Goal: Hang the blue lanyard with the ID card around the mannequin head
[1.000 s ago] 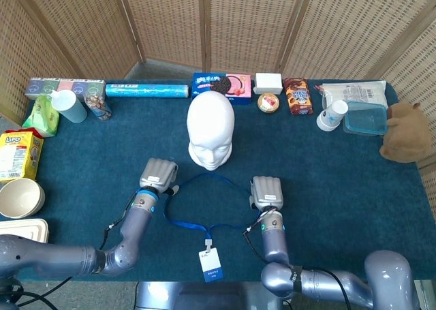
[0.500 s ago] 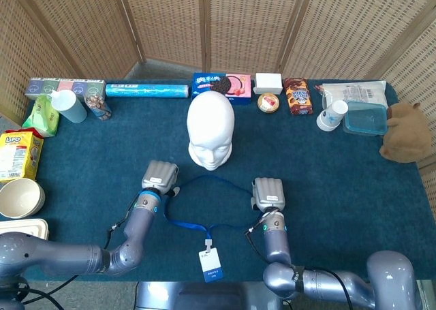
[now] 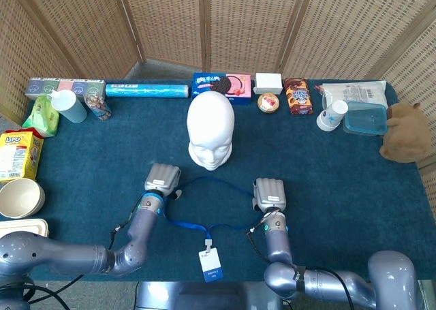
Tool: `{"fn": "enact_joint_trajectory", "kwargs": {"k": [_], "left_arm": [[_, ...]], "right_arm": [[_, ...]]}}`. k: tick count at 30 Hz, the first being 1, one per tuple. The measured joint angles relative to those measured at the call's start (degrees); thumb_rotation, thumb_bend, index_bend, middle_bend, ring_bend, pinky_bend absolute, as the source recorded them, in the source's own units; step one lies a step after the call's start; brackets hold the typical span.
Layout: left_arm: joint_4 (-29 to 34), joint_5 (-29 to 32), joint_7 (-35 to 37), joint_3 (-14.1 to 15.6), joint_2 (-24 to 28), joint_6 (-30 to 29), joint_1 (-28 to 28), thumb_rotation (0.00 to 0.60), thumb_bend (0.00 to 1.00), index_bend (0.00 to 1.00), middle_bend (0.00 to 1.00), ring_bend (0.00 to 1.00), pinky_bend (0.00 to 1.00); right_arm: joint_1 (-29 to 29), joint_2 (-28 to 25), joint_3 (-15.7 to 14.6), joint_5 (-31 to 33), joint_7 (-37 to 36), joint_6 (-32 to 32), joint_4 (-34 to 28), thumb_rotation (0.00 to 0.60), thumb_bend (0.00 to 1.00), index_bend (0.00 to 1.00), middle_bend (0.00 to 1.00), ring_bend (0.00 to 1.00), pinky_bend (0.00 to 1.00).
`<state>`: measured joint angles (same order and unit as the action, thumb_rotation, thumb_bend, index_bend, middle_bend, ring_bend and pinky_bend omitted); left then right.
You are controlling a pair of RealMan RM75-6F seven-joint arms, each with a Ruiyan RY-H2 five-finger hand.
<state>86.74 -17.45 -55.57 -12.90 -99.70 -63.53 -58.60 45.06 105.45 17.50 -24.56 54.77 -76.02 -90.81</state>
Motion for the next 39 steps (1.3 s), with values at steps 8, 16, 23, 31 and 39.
{"fn": "enact_joint_trajectory", "kwargs": {"k": [8,16,23,31,39], "left_arm": [[-0.81,1.28,-0.82,0.23,-0.50,-0.23,-0.56,0.498,0.35,0.56,1.00,1.00,1.00],[-1.34,2.44,-1.09,0.11,-0.56,-0.24,-0.81,0.496,0.40,0.57,1.00,1.00,1.00],[-1.38,3.24,-1.22,-0.02,-0.73,-0.15,-0.99,0.499,0.44,0.59,1.00,1.00,1.00],[-2.14,3.77,-2.03,0.43,-1.18,-0.81,-1.21,0.503,0.46,0.60,1.00,1.00,1.00],[-1.83,0.48,0.50,0.84,-0.54,-1.26,0.07,0.504,0.46,0.60,1.00,1.00,1.00]], "right_arm": [[-0.01,-0.15,0.00,0.22,-0.16,-0.06,0.12,0.600,0.48,0.61,1.00,1.00,1.00],[0.05,-0.07,0.08,0.60,-0.20,-0.03,0.43,0.600,0.48,0.61,1.00,1.00,1.00],[0.02,-0.06,0.04,0.87,-0.20,-0.13,0.45,0.600,0.48,0.61,1.00,1.00,1.00],[-0.12,-0.30,0.11,0.93,-0.54,-0.19,0.19,0.600,0.48,0.61,1.00,1.00,1.00],[-0.77,-1.50,0.03,-0.96,-2.14,-0.70,-2.85,0.600,0.48,0.62,1.00,1.00,1.00]]}}
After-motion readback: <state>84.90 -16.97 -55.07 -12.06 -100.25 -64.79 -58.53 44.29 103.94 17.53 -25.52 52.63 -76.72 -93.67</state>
